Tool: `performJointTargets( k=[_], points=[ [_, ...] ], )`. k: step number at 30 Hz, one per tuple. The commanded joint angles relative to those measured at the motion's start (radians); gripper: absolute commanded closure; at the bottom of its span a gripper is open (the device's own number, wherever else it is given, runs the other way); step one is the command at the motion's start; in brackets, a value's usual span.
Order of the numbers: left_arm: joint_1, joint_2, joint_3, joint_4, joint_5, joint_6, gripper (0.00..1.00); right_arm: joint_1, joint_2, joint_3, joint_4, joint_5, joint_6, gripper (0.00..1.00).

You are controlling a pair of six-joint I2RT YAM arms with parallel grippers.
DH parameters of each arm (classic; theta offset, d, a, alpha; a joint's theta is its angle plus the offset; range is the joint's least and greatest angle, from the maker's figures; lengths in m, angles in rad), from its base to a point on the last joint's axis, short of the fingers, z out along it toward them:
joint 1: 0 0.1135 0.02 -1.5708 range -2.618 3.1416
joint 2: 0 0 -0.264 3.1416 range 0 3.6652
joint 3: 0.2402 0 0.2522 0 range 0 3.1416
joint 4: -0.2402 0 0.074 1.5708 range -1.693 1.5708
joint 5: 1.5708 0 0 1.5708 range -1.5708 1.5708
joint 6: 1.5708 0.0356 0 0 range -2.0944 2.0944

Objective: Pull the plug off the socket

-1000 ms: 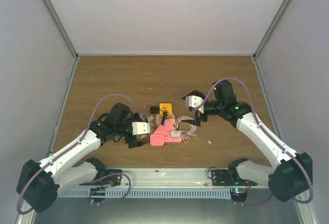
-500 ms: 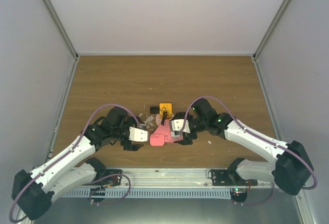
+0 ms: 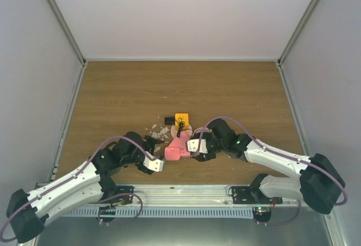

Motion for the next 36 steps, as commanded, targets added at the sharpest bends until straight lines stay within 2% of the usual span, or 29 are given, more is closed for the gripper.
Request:
performJointTargets(
  k=[1,6,11,28,36],
  points=[
    [-0.046,-0.064,-0.058,0.140,-0.051,0.089,0.01,0.019,0.023,-0.015,0.108,0.055,0.021,0.35],
    [-0.082,-0.062,-0.082,0.192,-0.064,0.097,0.04,0.019,0.046,-0.005,0.125,0.058,0.037,0.51],
    [-0.121,-0.038,-0.129,0.307,-0.105,0.109,0.08,0.019,0.068,0.003,0.122,0.068,0.042,0.61],
    [-0.291,0.033,-0.290,0.603,-0.263,0.235,0.20,0.013,0.128,0.027,0.114,0.056,0.056,0.78],
    [-0.298,0.064,-0.314,0.706,-0.319,0.257,0.27,0.007,0.127,0.025,0.107,0.050,0.049,0.82]
  ],
)
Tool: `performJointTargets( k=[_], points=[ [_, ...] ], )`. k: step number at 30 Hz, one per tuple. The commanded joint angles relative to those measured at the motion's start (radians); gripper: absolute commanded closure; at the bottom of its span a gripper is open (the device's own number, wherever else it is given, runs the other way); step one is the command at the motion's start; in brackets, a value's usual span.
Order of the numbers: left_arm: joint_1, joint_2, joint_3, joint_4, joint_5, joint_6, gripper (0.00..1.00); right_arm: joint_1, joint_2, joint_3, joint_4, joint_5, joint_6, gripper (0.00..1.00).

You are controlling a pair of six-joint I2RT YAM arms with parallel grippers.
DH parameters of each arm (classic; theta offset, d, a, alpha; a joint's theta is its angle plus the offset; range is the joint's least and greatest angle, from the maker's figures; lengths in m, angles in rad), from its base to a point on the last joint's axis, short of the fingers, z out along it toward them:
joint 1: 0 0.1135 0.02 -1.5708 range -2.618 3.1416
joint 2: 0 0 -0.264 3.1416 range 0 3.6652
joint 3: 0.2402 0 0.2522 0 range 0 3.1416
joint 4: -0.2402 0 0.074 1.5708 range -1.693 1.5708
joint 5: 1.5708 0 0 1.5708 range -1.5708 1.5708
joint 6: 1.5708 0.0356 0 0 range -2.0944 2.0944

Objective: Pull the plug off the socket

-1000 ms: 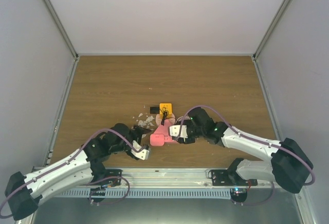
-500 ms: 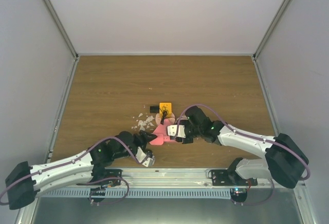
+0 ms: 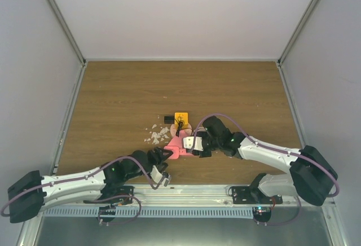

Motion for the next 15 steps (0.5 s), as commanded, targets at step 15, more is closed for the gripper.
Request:
performJointTargets(
  k=[15],
  points=[
    [-0.010,0.118,0.099,0.062,-0.083,-0.098,0.51,-0.008,0.015,0.003,-0.004,0.014,-0.019,0.83]
  ],
)
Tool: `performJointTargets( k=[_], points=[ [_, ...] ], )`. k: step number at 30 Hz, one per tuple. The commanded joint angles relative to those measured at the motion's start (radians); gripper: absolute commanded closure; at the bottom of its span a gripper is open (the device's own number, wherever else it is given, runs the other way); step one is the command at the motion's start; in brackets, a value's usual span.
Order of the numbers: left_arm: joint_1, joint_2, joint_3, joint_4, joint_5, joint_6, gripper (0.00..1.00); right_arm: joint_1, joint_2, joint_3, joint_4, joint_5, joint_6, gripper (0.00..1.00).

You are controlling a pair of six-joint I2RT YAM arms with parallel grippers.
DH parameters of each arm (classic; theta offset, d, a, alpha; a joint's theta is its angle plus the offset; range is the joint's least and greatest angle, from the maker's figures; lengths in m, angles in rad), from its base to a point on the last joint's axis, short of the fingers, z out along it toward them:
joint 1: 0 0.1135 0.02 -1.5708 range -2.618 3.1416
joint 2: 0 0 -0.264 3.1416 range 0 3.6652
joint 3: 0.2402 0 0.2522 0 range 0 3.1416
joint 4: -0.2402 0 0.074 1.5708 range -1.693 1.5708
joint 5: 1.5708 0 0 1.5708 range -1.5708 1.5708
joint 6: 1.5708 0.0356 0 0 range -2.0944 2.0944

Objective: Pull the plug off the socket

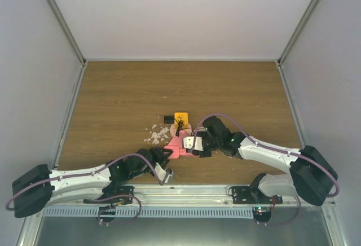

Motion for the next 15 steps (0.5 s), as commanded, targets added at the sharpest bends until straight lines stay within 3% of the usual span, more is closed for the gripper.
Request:
performJointTargets(
  k=[1,6,15],
  points=[
    [-0.007,-0.012,0.101,-0.071,0.018,-0.116,0.53,-0.006,0.016,0.002,-0.003,0.019,-0.018,0.83],
    [-0.003,-0.012,0.193,-0.239,0.092,-0.227,0.63,-0.007,0.016,0.001,0.001,0.030,-0.024,0.83],
    [0.041,0.065,0.293,-0.388,0.144,-0.316,0.80,-0.010,0.013,-0.002,0.005,0.044,-0.027,0.83]
  ],
)
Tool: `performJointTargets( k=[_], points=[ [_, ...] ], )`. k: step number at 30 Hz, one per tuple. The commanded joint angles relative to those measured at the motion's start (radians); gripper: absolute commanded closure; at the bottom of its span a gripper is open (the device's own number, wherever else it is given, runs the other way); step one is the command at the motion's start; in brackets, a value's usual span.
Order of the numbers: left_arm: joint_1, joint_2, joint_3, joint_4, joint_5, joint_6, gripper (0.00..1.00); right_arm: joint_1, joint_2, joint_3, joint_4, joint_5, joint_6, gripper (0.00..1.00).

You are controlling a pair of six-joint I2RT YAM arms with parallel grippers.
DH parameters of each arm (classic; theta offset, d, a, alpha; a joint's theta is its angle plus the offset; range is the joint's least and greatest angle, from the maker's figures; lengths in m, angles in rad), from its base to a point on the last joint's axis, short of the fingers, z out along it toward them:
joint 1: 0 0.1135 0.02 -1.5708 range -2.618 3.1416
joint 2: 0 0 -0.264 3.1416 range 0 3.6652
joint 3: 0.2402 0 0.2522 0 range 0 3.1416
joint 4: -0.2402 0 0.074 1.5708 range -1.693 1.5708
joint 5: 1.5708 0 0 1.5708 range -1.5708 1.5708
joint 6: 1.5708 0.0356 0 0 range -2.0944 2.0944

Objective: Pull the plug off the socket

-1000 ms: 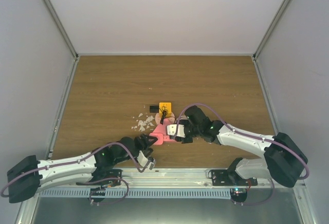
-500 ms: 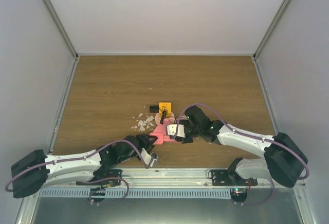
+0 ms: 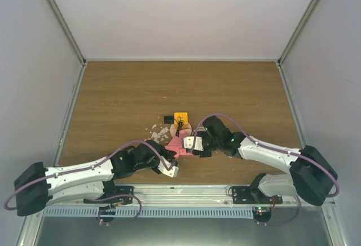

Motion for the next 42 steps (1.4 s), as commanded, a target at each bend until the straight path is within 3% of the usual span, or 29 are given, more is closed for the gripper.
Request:
performJointTargets(
  k=[1,2,4,6,8,10,14,20,23,29,38,42],
  points=[
    [0.042,0.041,0.060,-0.086,0.037,-0.069,0.81,-0.008,0.012,-0.002,0.007,0.045,-0.027,0.83],
    [0.050,0.056,0.073,-0.103,0.037,-0.077,0.81,-0.008,0.012,-0.003,0.007,0.045,-0.027,0.83],
    [0.054,0.070,0.091,-0.118,0.037,-0.088,0.71,-0.009,0.013,-0.002,0.007,0.047,-0.027,0.83],
    [0.055,0.041,0.079,-0.117,0.060,-0.062,0.43,-0.010,0.013,-0.002,0.006,0.049,-0.027,0.83],
    [0.053,-0.019,0.038,-0.092,0.085,-0.025,0.25,-0.012,0.013,-0.002,0.008,0.048,-0.027,0.83],
    [0.038,-0.042,-0.008,-0.059,0.071,0.016,0.18,-0.011,0.014,-0.002,0.007,0.045,-0.025,0.83],
    [0.008,-0.007,-0.062,0.022,-0.002,0.045,0.15,-0.012,0.018,0.001,0.006,0.044,-0.022,0.83],
    [-0.019,0.097,-0.139,0.322,-0.177,0.133,0.20,-0.012,0.023,0.001,0.004,0.042,-0.023,0.83],
    [-0.019,0.096,-0.131,0.359,-0.190,0.129,0.26,-0.012,0.021,-0.001,0.003,0.038,-0.026,0.83],
    [0.016,0.076,-0.022,0.152,-0.075,-0.005,0.49,-0.012,0.024,-0.001,0.002,0.036,-0.028,0.83],
    [0.122,0.140,0.125,-0.056,0.106,-0.128,0.64,-0.012,0.018,-0.001,0.001,0.035,-0.027,0.83],
    [0.133,0.200,0.165,-0.107,0.122,-0.164,0.70,-0.013,0.016,-0.002,0.001,0.038,-0.027,0.83]
  ],
)
